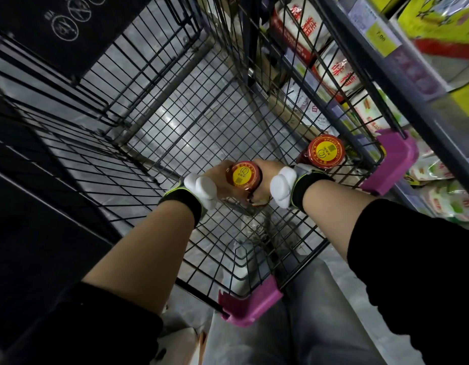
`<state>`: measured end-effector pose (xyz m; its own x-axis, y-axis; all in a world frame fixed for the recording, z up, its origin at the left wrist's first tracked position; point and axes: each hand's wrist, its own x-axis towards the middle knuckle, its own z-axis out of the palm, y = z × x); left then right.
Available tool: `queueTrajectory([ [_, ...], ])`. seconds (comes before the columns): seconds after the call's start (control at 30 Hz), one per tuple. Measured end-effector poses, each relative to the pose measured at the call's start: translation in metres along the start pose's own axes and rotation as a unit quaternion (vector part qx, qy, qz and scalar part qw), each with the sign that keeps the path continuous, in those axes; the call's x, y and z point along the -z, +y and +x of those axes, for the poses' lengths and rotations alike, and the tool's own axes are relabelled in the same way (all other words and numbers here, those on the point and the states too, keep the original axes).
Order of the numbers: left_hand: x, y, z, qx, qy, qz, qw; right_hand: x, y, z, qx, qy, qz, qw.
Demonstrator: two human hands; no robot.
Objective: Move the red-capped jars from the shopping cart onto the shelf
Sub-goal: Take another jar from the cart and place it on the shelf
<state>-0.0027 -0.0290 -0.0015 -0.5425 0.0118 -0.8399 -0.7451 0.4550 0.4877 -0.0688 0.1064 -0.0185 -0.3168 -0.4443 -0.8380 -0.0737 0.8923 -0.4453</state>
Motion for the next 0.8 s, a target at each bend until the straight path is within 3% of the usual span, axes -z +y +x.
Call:
queueTrajectory([
  [0.23, 0.0, -0.001, -0.003, -0.013, -0.017, 0.026, 0.999, 0.009, -0.001, -0.013, 0.01, -0.029, 0.125, 0.992],
  [0.37, -0.012, -0.001, -0.002, -0.025, 0.004, -0.035, 0.999, 0.012, 0.001, -0.016, 0.009, -0.053, 0.148, 0.988],
  [0.6, -0.023, 0.006, 0.005, -0.021, 0.032, -0.134, 0.99, 0.01, 0.014, -0.015, -0.027, -0.006, 0.152, 0.988],
  [0.8, -0.021, 0.008, 0.004, -0.017, 0.1, -0.127, 0.987, 0.012, 0.011, -0.025, -0.029, 0.015, 0.283, 0.959],
])
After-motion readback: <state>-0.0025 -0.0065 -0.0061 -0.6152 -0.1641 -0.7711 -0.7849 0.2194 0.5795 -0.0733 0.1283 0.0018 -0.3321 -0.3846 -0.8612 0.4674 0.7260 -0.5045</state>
